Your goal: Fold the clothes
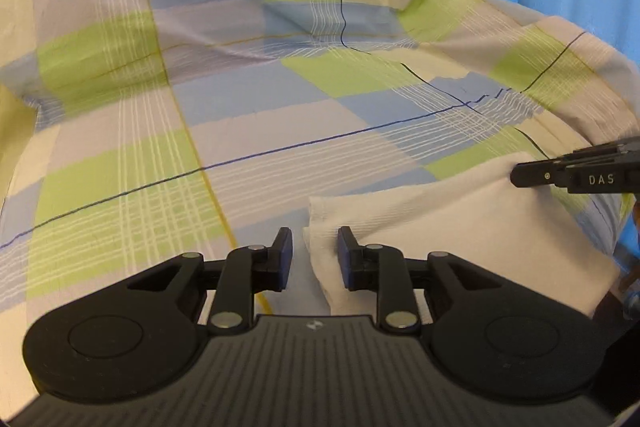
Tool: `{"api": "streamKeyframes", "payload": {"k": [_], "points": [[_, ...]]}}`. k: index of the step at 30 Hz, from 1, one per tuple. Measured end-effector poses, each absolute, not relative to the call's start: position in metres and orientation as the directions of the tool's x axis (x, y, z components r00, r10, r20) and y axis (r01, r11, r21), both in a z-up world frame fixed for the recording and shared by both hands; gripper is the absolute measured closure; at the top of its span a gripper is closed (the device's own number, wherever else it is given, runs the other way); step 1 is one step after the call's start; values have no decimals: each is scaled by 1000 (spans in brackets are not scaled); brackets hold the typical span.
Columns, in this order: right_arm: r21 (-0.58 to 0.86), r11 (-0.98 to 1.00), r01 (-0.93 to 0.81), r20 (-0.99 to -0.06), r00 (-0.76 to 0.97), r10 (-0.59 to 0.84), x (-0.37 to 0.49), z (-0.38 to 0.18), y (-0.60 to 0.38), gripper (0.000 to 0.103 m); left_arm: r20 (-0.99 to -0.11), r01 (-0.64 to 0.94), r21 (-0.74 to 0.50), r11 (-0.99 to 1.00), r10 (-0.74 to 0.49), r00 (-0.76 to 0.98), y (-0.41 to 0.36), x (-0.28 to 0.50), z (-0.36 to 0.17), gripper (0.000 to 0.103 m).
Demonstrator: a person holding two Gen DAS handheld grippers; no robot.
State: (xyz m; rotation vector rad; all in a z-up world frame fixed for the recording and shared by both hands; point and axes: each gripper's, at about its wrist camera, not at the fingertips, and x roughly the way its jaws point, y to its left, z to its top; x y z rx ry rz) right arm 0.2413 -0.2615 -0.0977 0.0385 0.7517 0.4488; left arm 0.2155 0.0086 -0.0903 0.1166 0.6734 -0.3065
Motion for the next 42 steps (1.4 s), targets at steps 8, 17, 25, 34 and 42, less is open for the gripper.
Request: {"api": "streamKeyframes", "payload": {"k": [8,17,25,34,42], "points": [[207,891,-403,-545,709,447,218,-75,-267,75,-596,335,62,940,-234,768,-2,201,-78,82],[148,884,-444,-668,615,420,215,-88,-246,53,-654,369,115,922,-209,727,-20,197,-83,83],[92,863,-497,-617,652,441,188,-79,-244,53,-656,372,148,916,-190,730,-19,188,-81,82],[-362,745,-561,-523,783,335,100,-80,-243,53,-521,523,504,687,-242,819,-38,98,-81,51],[-591,485,-645,-574,758,309,60,-128,-197,55,-569,644,687,337,-303,765,-97,53,-133,53]]}}
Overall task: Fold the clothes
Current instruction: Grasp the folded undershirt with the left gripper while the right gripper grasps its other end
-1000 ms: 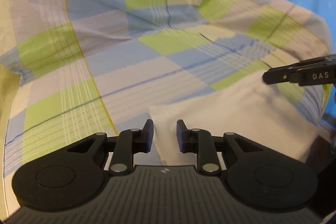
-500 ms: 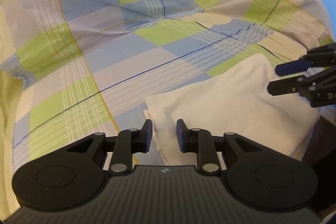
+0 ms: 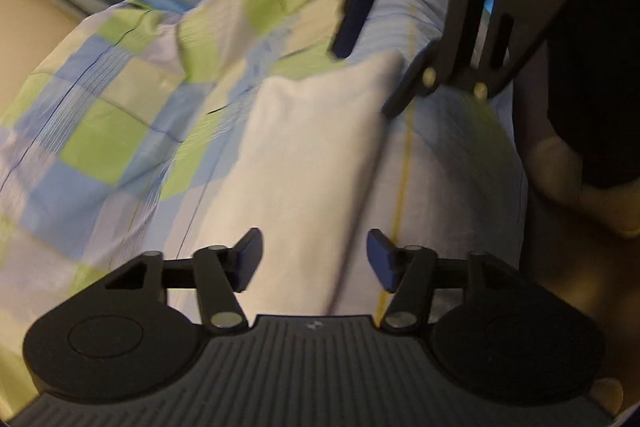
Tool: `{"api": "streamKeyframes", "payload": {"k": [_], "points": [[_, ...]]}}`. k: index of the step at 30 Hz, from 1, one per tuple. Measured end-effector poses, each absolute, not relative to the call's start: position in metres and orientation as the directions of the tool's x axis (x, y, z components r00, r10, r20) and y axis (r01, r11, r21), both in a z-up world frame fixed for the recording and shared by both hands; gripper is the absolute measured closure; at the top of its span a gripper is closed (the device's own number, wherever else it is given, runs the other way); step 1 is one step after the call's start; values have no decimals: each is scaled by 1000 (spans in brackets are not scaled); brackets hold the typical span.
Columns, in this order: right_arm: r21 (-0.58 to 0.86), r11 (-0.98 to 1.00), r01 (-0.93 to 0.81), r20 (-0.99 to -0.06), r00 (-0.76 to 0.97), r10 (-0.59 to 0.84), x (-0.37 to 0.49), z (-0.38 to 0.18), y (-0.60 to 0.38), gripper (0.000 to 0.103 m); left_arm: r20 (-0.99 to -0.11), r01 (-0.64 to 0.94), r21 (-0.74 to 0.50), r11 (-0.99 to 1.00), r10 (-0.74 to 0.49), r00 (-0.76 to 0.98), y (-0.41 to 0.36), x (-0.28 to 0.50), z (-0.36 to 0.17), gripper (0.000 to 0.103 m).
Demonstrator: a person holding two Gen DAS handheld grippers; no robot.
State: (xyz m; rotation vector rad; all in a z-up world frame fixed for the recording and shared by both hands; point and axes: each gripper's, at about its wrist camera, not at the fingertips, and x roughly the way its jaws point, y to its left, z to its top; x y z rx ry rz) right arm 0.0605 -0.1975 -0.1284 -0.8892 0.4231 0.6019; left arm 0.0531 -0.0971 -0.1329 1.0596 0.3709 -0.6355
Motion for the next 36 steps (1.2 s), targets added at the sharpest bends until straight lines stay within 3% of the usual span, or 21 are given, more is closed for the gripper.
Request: {"api": "streamKeyframes", "payload": {"k": [5,9,14,21,28,30,33,35,36], "points": [[-622,414,-665,-599,744,295,73,-149,-178,56,-569,641,676,363,-297,767,-107,61,-138,52],[-696,367,-618,-561,786,259,76,-158,-181,58,-563,637,678,367,-297,771,-105,62,-139,52],[-734,390,-555,-527,829,188,83,-161,-191,66,-523,595,733,329,-286,803,-113,62,-143,48],[-759,326,-563,-515,826,229,78,-168,-186,67,-459,531,812,240,-298,837,-134,68,-156,45],[-752,379,-539,-513,840,176,85,-167,-191,69,-429,458,851,257,-162,888,-110,78,-159,44],[-764,358,-536,-506,843,182,84,-169,-187,69,-427,452,853,259,-149,892,-108,78,-159,46],[-768,347,-539,-507,842,186,83,-171,-184,73,-449,470,851,233,-138,883,-110,77,-162,67],[-755,350,-555,-524,831,187,83,-173,-184,89,-465,480,848,224,-120,877,-108,77,-165,83],[-748,351,-563,-533,825,188,83,-174,-184,91,-476,488,844,222,-108,873,-106,78,-166,87]]}}
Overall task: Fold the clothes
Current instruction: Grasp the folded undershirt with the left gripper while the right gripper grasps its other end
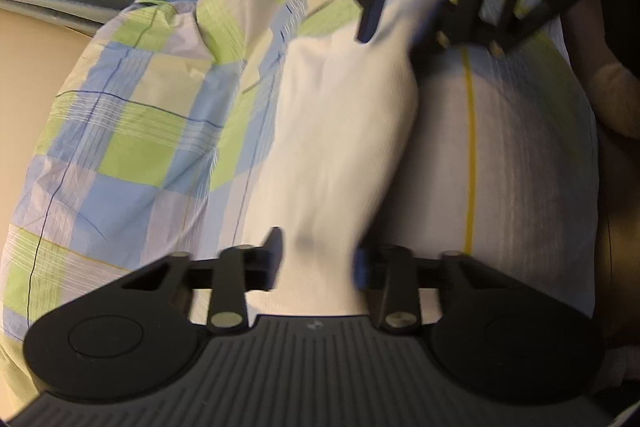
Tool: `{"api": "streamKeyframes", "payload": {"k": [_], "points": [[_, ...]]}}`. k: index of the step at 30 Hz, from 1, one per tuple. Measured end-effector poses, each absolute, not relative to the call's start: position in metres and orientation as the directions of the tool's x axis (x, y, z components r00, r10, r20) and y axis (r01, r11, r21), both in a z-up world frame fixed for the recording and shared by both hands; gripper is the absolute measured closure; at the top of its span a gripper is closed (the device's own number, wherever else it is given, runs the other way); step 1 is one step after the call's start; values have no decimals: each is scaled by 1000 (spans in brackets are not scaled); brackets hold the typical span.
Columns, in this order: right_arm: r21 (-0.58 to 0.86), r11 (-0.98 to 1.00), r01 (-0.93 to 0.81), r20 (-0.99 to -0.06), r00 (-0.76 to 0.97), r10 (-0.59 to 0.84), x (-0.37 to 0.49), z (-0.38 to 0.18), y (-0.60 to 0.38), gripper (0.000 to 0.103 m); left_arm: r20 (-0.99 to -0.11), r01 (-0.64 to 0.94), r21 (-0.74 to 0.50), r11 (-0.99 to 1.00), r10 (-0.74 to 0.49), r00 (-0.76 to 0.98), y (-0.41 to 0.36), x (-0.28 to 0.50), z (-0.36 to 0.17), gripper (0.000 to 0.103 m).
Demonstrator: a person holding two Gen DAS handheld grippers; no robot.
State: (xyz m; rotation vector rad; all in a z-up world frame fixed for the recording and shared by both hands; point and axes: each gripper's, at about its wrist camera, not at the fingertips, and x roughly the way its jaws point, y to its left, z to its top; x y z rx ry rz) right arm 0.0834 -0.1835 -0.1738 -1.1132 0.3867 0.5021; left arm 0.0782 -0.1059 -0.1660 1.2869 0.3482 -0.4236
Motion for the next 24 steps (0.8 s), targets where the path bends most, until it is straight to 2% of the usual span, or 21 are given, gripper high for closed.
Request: {"api": "streamKeyframes", "payload": {"k": [1,2,4,8,14,19,24], "points": [[-748,348,-564,-534,824,188,83,-175,-183,91,-487,497,838,225,-105,867,-105,78,-167,95],[-751,347,-562,-532,826,187,82,-176,-183,93,-497,507,831,228,-103,862,-103,77,-168,99],[-750,355,-559,-529,828,186,82,-175,-183,95,-502,512,830,222,-102,859,-104,77,-170,101],[-768,388,-510,-473,860,194,80,-162,-190,97,-507,521,824,225,-117,854,-103,80,-159,101],[-773,456,-441,-408,896,176,76,-117,-215,98,-418,452,868,203,-190,888,-117,70,-109,101],[-801,478,-361,-343,931,129,60,-71,-248,98,-353,411,893,185,-281,892,-146,60,-60,101],[-822,509,-255,-283,959,23,28,-34,-295,98,-300,397,903,163,-419,857,-191,38,-18,101]]}}
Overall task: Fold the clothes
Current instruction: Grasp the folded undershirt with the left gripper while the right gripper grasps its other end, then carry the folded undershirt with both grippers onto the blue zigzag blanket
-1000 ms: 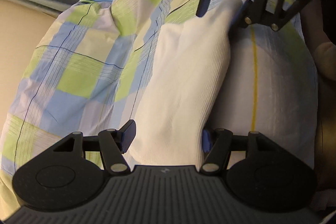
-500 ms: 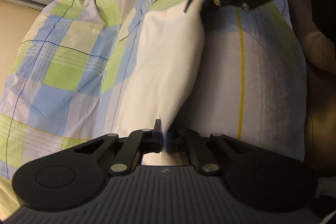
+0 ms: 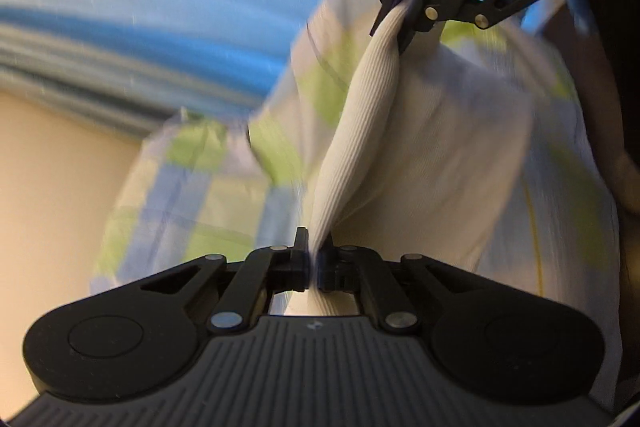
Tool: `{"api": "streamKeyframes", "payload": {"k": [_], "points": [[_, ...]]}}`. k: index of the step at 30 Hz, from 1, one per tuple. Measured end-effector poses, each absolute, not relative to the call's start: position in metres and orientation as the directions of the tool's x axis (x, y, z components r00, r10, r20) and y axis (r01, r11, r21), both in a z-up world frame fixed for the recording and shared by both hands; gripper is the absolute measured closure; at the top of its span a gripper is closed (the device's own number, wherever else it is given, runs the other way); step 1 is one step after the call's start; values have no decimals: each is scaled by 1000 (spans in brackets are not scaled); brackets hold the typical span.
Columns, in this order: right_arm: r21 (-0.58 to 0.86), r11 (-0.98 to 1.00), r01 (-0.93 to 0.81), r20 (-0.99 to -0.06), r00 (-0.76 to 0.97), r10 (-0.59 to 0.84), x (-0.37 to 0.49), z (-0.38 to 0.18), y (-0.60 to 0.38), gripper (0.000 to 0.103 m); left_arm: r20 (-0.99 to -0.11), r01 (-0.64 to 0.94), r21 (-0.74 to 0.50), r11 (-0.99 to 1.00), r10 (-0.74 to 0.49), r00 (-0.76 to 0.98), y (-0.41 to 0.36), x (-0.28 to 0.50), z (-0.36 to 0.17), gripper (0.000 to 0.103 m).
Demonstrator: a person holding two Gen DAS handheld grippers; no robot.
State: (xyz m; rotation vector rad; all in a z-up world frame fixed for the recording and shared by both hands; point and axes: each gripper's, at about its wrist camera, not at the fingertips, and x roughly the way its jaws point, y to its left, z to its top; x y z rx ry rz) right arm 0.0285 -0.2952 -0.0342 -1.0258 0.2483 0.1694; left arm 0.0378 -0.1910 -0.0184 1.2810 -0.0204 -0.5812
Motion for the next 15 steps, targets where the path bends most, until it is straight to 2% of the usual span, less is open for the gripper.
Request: {"api": "streamKeyframes", "payload": {"k": [7,15], "points": [[-842,534,-80,-229,949,-218,-38,1,-366,98,-276,436,896,86,-661,698,-267,-5,20,101],[-838,534,113,-250,790,-560,-140,15,-452,98,-307,519,850,-87,-884,354,-384,-79,38,101]]}}
